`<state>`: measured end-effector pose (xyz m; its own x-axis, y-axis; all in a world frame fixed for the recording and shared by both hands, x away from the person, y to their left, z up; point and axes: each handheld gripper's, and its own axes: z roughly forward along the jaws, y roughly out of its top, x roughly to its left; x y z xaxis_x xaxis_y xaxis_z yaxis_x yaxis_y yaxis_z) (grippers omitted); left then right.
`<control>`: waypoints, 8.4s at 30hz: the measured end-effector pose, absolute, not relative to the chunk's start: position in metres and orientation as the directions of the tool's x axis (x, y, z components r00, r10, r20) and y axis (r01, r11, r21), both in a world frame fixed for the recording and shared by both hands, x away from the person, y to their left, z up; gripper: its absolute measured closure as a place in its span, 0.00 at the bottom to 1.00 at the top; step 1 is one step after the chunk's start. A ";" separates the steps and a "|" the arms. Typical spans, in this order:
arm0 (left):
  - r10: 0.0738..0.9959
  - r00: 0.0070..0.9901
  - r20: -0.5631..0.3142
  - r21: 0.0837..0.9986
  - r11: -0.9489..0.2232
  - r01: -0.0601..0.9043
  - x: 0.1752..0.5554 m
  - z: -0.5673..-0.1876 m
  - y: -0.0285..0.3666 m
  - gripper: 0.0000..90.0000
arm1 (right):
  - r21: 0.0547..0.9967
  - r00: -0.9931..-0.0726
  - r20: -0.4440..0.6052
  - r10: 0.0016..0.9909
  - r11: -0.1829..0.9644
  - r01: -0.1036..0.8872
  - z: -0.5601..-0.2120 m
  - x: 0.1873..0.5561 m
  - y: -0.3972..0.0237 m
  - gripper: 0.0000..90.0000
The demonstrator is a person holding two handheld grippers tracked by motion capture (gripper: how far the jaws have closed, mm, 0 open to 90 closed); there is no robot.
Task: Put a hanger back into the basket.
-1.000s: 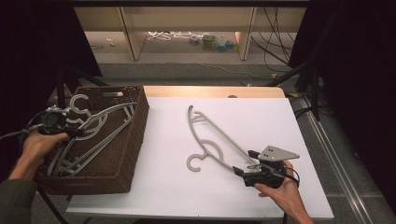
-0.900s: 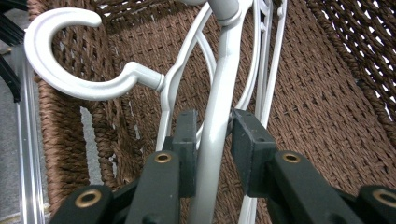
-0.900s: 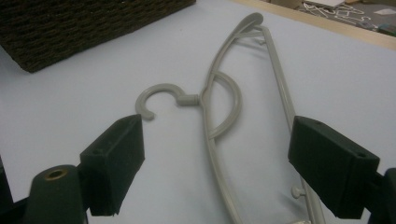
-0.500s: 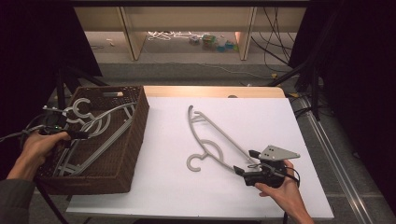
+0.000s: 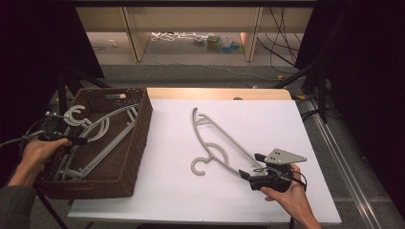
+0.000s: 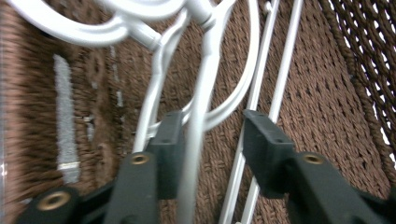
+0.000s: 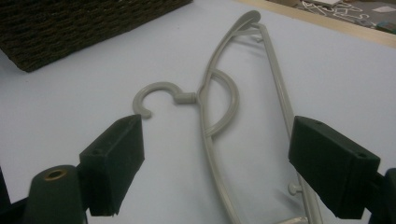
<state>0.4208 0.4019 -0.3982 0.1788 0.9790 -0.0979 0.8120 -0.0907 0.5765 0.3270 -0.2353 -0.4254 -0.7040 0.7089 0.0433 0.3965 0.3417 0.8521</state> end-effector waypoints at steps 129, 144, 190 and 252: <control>0.738 0.675 -0.027 0.952 -0.187 0.242 0.301 -0.438 0.183 0.18 | 0.376 -0.835 0.000 0.550 0.774 0.510 -0.462 0.406 -0.167 0.78; 0.743 0.669 -0.028 0.951 -0.186 0.246 0.301 -0.437 0.184 0.19 | 0.333 -0.842 0.005 0.540 0.793 0.511 -0.461 0.412 -0.162 0.83; 0.664 0.722 0.193 0.899 -0.415 0.141 0.325 -0.446 0.153 0.27 | 0.386 -0.936 0.024 0.352 0.860 0.334 -0.418 0.385 -0.177 0.92; 0.184 0.819 0.544 0.639 -0.724 -0.262 0.339 -0.438 0.090 0.86 | 0.581 -0.963 0.011 0.270 0.782 0.226 -0.384 0.378 -0.199 0.77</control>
<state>0.3394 0.0900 -0.4377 0.8186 0.1841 0.5441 -0.2617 -0.7237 0.6386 0.3776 -0.1987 -0.3839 -0.9628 0.2700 0.0110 0.2258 0.7817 0.5813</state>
